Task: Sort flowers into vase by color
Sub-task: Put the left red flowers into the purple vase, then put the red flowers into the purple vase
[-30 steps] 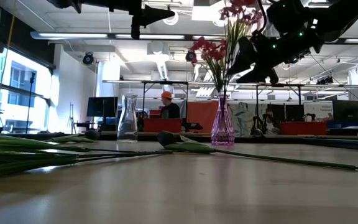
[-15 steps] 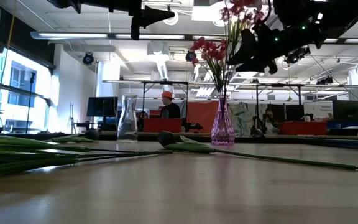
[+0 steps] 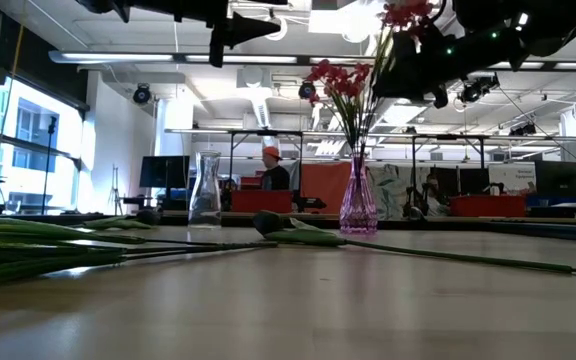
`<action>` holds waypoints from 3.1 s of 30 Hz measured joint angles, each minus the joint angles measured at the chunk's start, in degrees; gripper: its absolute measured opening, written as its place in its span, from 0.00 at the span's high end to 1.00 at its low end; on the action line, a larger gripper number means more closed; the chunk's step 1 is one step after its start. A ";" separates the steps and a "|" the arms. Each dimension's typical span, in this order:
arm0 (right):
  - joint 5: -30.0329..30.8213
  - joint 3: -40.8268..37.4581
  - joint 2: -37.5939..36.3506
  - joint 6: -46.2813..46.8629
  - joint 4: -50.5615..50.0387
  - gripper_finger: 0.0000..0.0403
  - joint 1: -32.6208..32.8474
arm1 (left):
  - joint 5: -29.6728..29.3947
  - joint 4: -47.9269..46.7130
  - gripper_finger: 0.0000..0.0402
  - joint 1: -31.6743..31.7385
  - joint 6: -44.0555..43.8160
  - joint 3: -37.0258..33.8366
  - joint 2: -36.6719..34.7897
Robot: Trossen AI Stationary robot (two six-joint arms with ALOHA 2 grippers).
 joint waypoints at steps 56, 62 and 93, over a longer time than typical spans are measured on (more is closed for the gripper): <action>-1.14 0.00 9.93 8.89 4.97 0.67 0.69 | -0.02 -0.87 0.56 0.87 0.02 0.00 0.00; -3.13 0.00 6.03 7.60 1.68 0.41 0.73 | 0.47 -1.03 0.56 0.85 0.02 0.00 0.00; -11.44 0.00 -24.76 13.14 -44.18 0.30 0.69 | 5.02 -1.27 0.56 0.85 -3.08 0.00 0.00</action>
